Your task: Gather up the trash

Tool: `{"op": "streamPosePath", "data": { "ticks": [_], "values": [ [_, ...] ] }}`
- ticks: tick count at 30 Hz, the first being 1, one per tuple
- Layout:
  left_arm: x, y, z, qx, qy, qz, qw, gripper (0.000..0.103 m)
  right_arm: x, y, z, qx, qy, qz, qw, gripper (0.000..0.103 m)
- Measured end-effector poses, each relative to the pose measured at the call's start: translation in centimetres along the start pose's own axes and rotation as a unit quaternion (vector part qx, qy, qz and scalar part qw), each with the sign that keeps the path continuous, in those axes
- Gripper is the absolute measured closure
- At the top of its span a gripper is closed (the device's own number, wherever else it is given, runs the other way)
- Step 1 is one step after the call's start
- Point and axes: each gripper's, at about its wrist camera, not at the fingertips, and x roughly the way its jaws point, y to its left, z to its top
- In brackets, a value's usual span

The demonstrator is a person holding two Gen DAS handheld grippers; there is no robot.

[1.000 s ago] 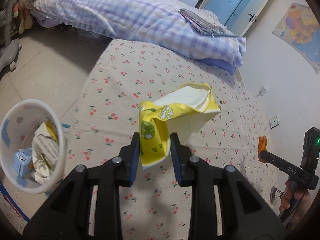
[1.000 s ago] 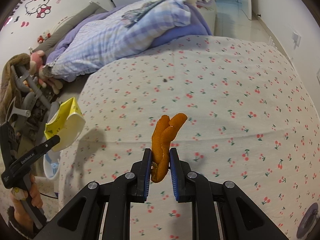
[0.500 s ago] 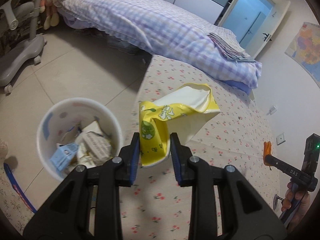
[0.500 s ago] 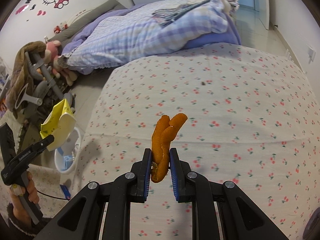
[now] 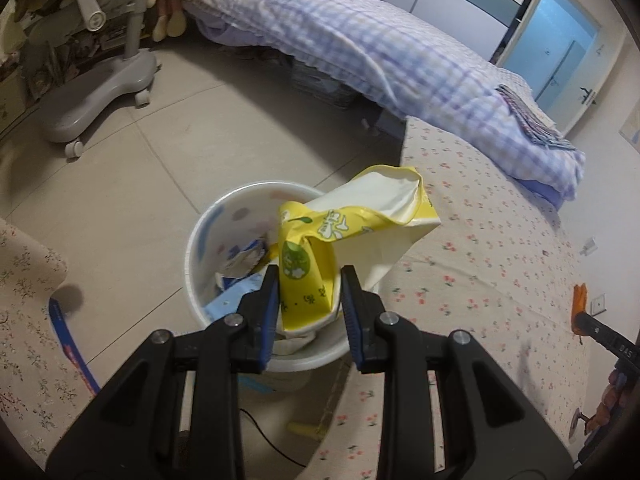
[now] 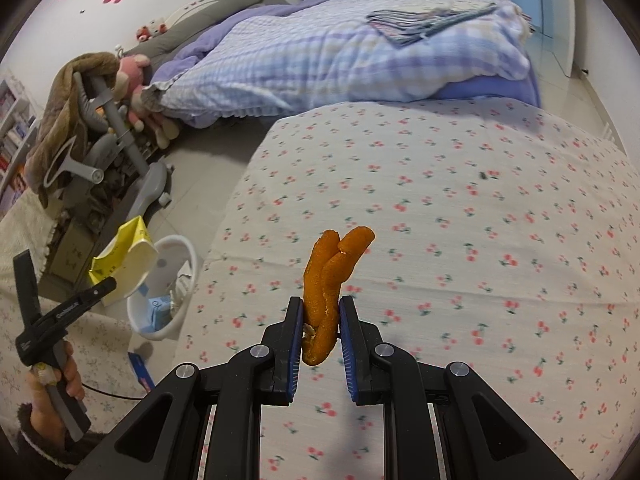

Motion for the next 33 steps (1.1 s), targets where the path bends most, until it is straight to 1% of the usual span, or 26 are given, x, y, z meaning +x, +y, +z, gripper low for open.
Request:
{"op": "streamPosePath", "data": {
  "ticks": [3,5,7,8,9,10,11,13,16,22,26,30,33],
  "values": [
    [0.5,0.9,0.0,-0.005,0.005,0.011,0.9999,0.071,0.5,1.3,0.0,-0.007,0.004,0.004,1.0,0.084],
    [1.1,1.2,0.0,0.002,0.016,0.016,0.9997,0.07,0.8,2.1,0.1,-0.012,0.007,0.007,1.0,0.084],
    [1.4,1.3,-0.1,0.004,0.021,0.036,0.9991,0.067,1.1,2.7,0.1,-0.018,0.009,0.009,1.0,0.084],
    [1.4,1.5,-0.1,0.007,0.024,0.045,0.9987,0.05,1.2,3.2,0.2,-0.021,0.009,0.01,1.0,0.084],
    [1.4,1.5,-0.1,0.01,0.027,0.055,0.9981,0.025,1.3,3.5,0.2,-0.024,0.01,0.011,1.0,0.084],
    [1.3,1.6,-0.2,0.011,0.026,0.061,0.9977,0.016,1.4,3.9,0.3,-0.027,0.01,0.012,1.0,0.084],
    [0.9,1.6,-0.3,0.013,0.018,0.066,0.9976,0.012,1.6,4.4,0.3,-0.03,0.011,0.014,0.999,0.084],
    [0.5,1.8,-0.3,0.021,0.017,0.072,0.9971,0.012,1.8,5.1,0.4,-0.035,0.012,0.016,0.999,0.084],
    [0.1,2.5,-0.7,0.025,0.03,0.083,0.9958,0.012,2.5,6.6,0.4,-0.043,0.017,0.02,0.999,0.084],
    [-0.4,5.5,-1.1,-0.012,0.048,0.092,0.9945,0.01,4.2,10.1,0.4,-0.068,0.027,0.034,0.997,0.084],
    [-1.5,6.7,-1.1,-0.031,0.044,0.101,0.9934,0.01,6.2,13.4,0.3,-0.088,0.042,0.049,0.994,0.084],
    [-1.9,7.2,-1.1,-0.029,0.041,0.117,0.9919,0.009,8.5,16.1,0.1,-0.102,0.058,0.06,0.991,0.084],
    [-2.0,7.6,-1.0,-0.032,0.041,0.12,0.9913,0.009,10.2,17.6,0.1,-0.105,0.067,0.069,0.99,0.084]
  ]
}}
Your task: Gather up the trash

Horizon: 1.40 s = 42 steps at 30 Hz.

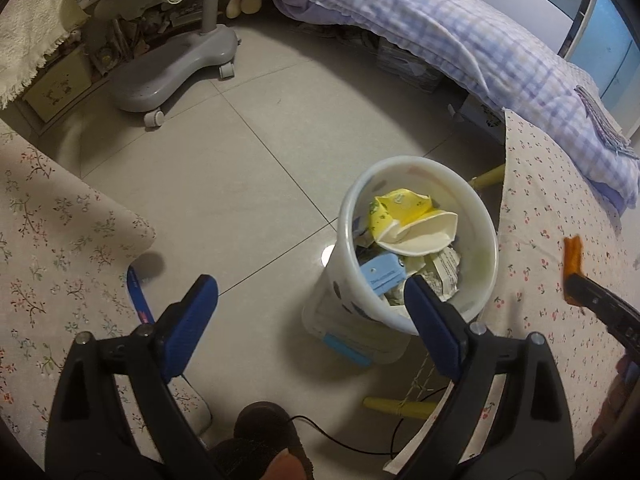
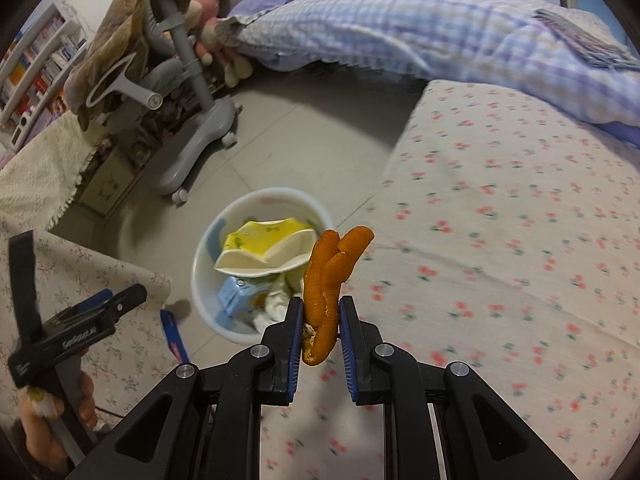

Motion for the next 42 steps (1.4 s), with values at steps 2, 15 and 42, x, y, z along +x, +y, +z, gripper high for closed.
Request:
{"op": "streamPosePath", "data": {
  "ticks": [2,15,42],
  "values": [
    [-0.1,0.3,0.1,-0.006,0.0,-0.004,1.0,0.009,1.2,0.6,0.3,0.0,0.004,0.004,1.0,0.084],
    [0.2,0.2,0.2,-0.008,0.002,0.002,1.0,0.009,2.6,0.5,1.3,0.015,-0.019,0.046,0.999,0.04],
    [-5.3,-9.1,-10.0,0.099,-0.076,-0.046,0.9911,0.001,-14.9,-8.0,-14.3,0.002,-0.128,-0.131,0.983,0.008]
  ]
}}
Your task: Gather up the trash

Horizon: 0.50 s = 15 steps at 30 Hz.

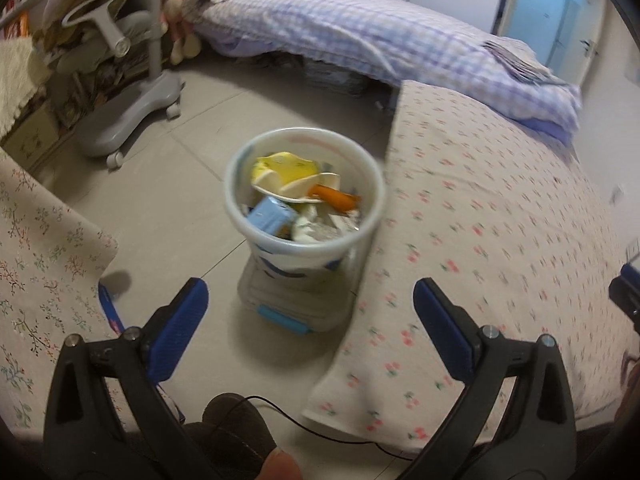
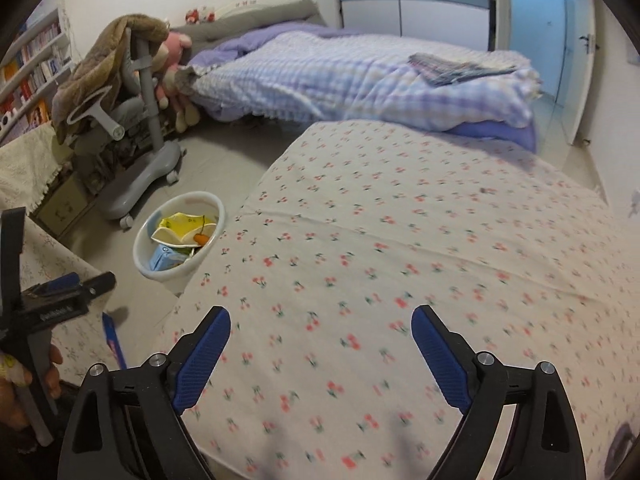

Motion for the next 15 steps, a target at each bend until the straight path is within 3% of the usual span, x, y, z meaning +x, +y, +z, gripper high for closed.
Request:
{"op": "streamPosePath", "data": {
  "ticks": [8,15],
  "values": [
    [-2.3,-2.1,-2.6,0.003,-0.045,-0.001,0.999,0.001,-4.3,-1.0,-4.7,-0.006,-0.075,-0.056,0.996,0.004],
    [-3.4,-2.6,-3.2,0.004,-0.089,0.006,0.996,0.001,-4.5,-1.8,-5.9,-0.016,-0.103,-0.095,0.99,0.004]
  ]
}}
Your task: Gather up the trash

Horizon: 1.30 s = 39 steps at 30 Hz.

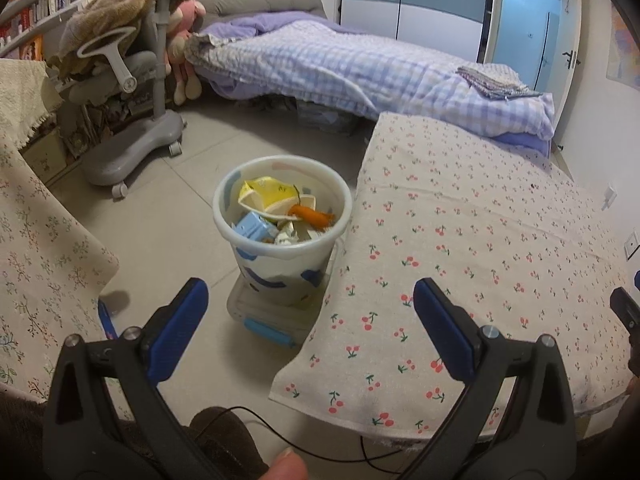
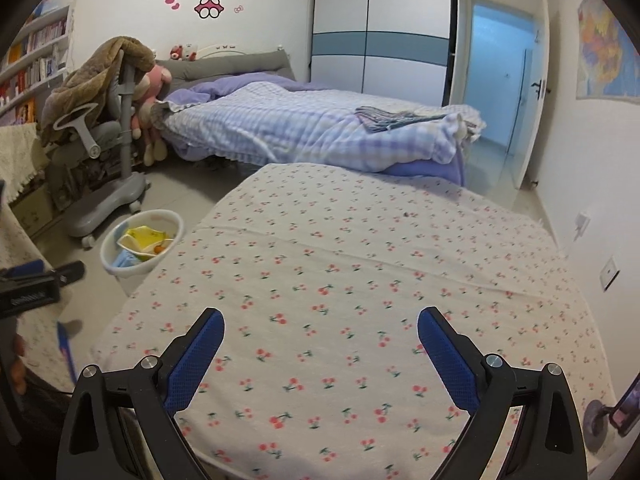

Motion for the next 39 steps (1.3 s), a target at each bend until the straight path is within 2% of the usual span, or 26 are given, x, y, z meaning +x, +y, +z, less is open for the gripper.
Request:
{"op": "streamPosePath", "data": {
  "ticks": [14,39],
  "values": [
    [-0.07,0.03,-0.31,-0.013,0.005,-0.008,0.9999,0.001,0.48,0.49,-0.49,-0.003,0.002,0.009,1.0,0.004],
    [-0.25,-0.26,-0.52,-0.004,0.003,-0.009,1.0,0.001,0.54,0.43,-0.55,0.002,0.002,0.008,1.0,0.004]
  ]
}}
